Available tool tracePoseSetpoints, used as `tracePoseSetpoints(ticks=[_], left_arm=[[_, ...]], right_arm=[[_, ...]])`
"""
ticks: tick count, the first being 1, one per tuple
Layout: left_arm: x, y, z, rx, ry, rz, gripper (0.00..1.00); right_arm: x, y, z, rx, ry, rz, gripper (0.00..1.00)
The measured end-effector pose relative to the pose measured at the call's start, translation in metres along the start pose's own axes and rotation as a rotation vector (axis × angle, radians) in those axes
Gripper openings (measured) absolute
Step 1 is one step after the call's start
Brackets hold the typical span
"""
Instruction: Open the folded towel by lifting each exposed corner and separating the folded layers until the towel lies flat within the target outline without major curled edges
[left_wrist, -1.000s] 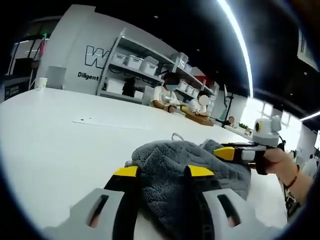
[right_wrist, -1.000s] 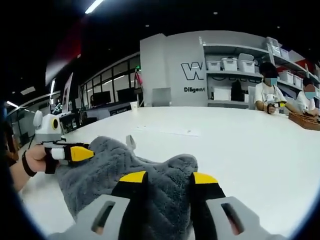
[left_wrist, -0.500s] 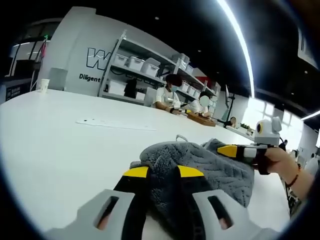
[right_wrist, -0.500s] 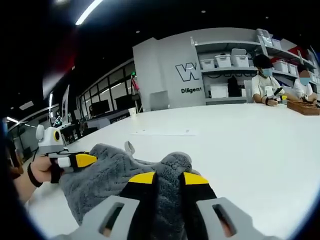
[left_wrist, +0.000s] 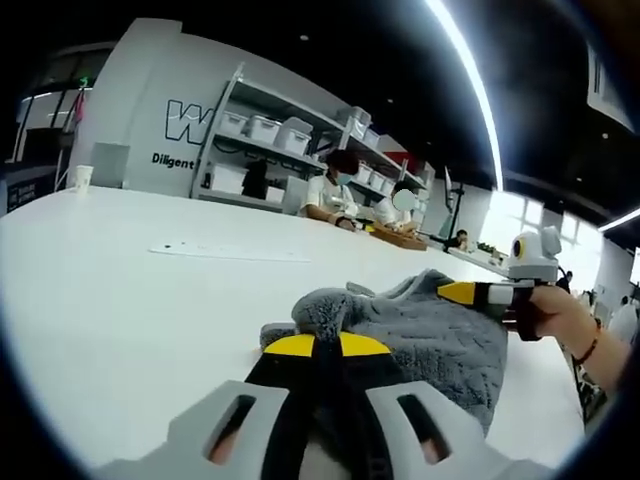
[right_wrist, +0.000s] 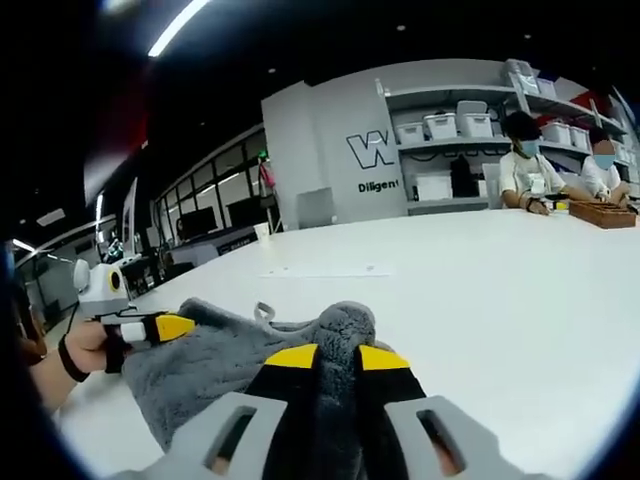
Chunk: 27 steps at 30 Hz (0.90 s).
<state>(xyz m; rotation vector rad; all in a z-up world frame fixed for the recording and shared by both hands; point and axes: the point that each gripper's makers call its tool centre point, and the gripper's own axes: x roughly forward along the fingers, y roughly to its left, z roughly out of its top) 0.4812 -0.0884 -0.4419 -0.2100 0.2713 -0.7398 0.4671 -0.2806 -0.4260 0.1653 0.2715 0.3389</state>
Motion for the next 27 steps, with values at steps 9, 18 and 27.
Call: tracePoseSetpoints(ticks=[9,18,27], left_arm=[[0.0,0.003,0.01,0.015,-0.036,-0.007,0.01],[0.0,0.005,0.014,0.024,-0.047,-0.011,0.01],[-0.004,0.001,0.019,0.037,-0.063,-0.019,0.01]], right_arm=[[-0.01,0.008,-0.003,-0.003,-0.004,0.011,0.0],[-0.011,0.01,0.002,0.0,-0.013,0.018,0.0],[-0.017,0.012,0.006,0.042,-0.033,-0.004,0.0]])
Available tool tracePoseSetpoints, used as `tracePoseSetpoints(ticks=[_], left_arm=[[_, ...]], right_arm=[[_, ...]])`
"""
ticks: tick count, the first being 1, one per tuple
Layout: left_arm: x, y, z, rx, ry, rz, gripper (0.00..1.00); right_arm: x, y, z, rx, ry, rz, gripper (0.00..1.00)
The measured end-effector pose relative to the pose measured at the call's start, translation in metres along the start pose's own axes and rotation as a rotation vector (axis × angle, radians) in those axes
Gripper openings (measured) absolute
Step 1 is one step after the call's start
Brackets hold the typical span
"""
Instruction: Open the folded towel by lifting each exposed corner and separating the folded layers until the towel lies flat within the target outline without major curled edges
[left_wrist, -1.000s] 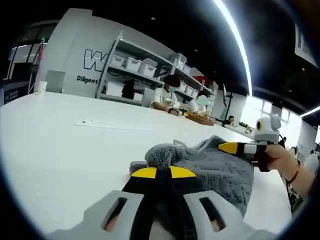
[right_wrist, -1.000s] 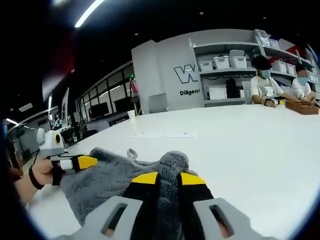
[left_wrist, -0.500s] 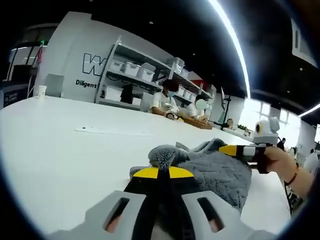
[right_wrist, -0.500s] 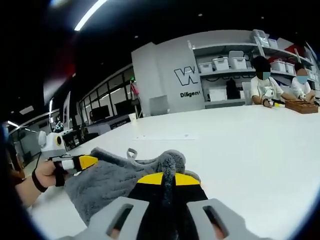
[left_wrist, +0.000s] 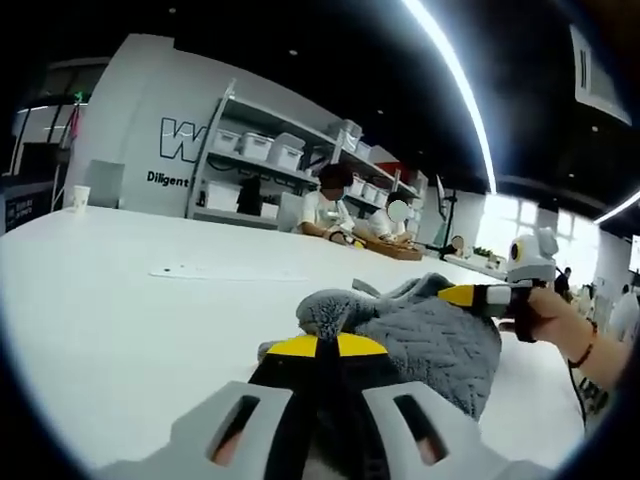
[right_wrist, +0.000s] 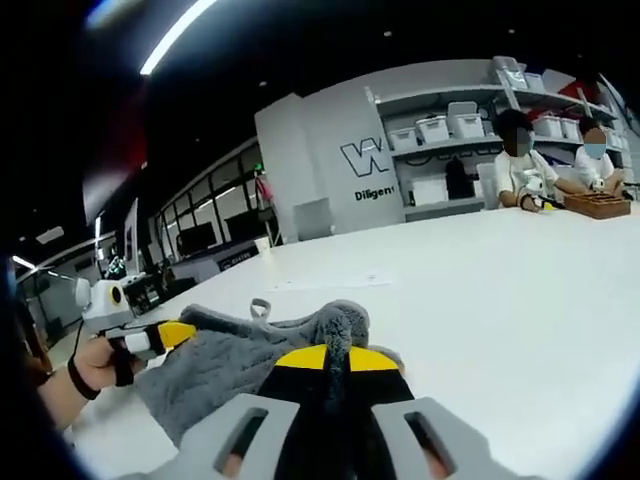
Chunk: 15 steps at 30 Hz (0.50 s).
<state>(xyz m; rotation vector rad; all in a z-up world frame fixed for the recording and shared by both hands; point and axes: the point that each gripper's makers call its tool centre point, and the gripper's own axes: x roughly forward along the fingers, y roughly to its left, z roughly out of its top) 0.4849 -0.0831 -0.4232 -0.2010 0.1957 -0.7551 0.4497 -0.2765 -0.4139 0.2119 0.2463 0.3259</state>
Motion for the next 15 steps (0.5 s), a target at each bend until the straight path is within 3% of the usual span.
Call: tracePoseSetpoints(ticks=[7,15], left_arm=[[-0.003,-0.004,0.004,0.0,-0.006,-0.014,0.01],[-0.008,-0.009,0.007,0.042,-0.015,-0.014,0.01]], right_arm=[[-0.011,0.006,-0.003,0.024,-0.014,-0.01,0.0],[-0.015,0.009,0.003,-0.008,-0.033,-0.014,0.0]])
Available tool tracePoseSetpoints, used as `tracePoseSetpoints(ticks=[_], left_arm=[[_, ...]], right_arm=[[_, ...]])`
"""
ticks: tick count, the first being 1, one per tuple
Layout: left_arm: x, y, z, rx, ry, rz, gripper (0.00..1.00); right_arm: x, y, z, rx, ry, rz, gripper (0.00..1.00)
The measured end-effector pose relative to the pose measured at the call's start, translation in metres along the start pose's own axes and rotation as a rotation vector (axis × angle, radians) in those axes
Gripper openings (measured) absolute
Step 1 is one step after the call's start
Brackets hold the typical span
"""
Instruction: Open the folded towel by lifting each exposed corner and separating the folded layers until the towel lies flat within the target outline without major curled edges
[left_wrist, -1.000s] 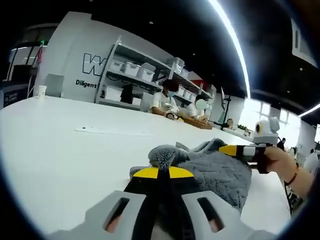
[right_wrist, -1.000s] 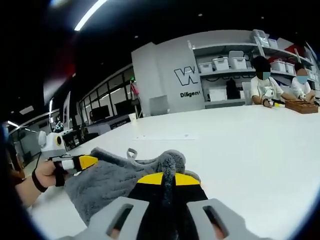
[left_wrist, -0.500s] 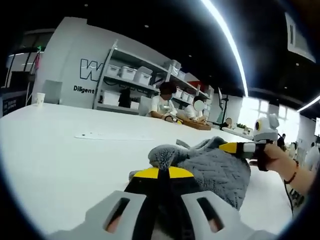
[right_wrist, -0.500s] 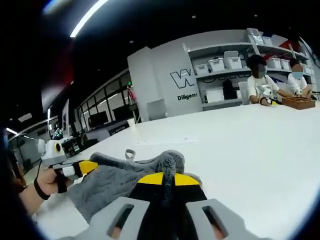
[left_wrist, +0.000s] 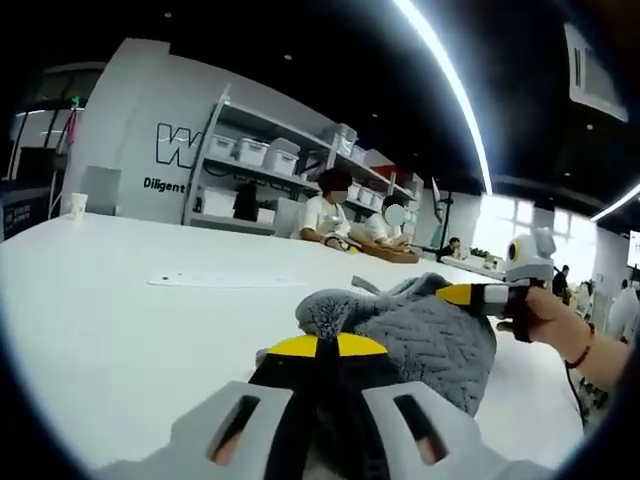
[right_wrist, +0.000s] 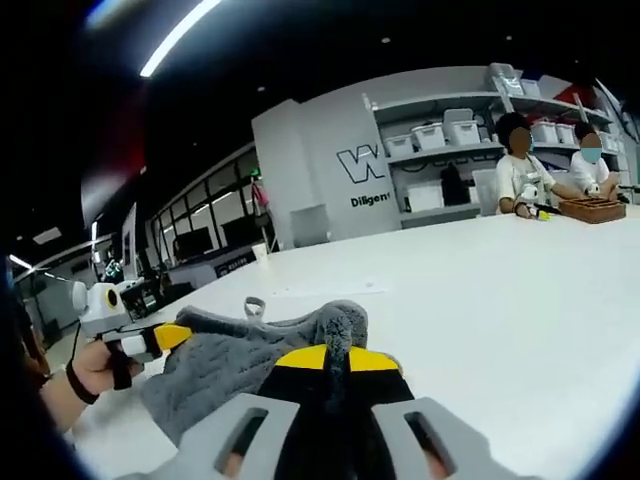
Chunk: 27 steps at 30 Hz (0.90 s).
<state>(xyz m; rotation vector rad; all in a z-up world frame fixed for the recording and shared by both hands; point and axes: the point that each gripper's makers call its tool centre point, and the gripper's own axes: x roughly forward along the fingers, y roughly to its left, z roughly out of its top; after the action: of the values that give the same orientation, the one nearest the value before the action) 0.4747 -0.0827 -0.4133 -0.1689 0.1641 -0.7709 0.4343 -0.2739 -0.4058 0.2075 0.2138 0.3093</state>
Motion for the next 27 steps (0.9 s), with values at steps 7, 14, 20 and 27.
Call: tracePoseSetpoints(ticks=[7,14,20,27], left_arm=[[-0.003,-0.004,0.003,0.008,-0.01,-0.005,0.01],[-0.006,-0.007,0.008,0.027,-0.017,-0.009,0.01],[-0.008,-0.009,0.007,0.039,-0.016,-0.009,0.01],[-0.013,-0.013,0.005,0.044,-0.025,-0.021,0.01]], right_arm=[[-0.006,0.002,-0.002,0.007,-0.007,0.006,0.0],[0.0,-0.004,0.007,-0.002,-0.022,0.004,0.0],[0.007,-0.01,0.014,0.006,-0.039,0.003,0.0],[0.004,-0.012,0.013,0.003,-0.049,0.009,0.0]])
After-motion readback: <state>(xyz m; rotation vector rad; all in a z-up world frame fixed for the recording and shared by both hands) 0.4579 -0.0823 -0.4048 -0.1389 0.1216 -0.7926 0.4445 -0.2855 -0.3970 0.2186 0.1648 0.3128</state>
